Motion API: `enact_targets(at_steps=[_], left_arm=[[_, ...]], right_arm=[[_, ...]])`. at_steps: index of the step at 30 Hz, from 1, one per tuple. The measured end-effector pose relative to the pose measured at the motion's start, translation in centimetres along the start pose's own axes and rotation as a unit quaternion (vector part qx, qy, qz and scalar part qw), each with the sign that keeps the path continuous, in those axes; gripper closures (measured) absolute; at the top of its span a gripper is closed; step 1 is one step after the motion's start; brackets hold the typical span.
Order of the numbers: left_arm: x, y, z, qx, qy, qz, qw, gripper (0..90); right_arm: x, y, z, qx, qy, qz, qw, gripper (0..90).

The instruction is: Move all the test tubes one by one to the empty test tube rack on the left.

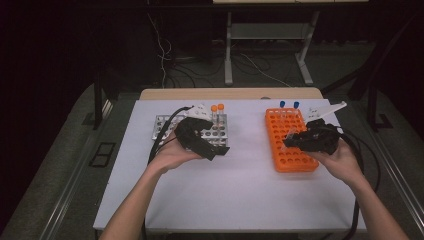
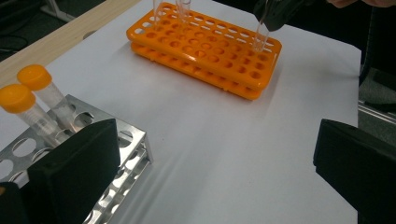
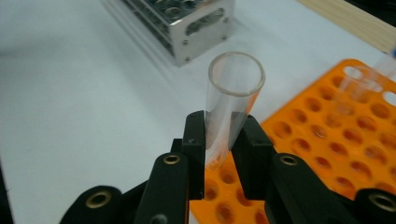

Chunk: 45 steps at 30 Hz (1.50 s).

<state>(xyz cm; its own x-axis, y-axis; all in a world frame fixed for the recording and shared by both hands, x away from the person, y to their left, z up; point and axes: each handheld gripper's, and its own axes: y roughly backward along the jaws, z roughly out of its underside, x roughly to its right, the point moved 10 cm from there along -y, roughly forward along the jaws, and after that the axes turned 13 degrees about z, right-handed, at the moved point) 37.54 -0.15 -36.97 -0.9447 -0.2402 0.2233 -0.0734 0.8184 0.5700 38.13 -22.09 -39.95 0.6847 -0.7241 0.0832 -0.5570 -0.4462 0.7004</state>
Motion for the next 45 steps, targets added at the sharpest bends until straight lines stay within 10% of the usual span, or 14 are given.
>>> enact_targets(at_steps=[24,45], left_arm=[[2.6,-1.8,-2.1,-0.057,-0.045,0.059,0.9956,11.7],[4.7,-3.8,-0.9,-0.131,-0.086,0.126,0.9795,49.3]], right_arm=[[-8.5,-1.8,-2.6,-0.011,0.091,-0.081,0.9925,74.8],[-12.6,-3.9,-2.9,-0.021,0.126,-0.121,0.9844,74.9]])
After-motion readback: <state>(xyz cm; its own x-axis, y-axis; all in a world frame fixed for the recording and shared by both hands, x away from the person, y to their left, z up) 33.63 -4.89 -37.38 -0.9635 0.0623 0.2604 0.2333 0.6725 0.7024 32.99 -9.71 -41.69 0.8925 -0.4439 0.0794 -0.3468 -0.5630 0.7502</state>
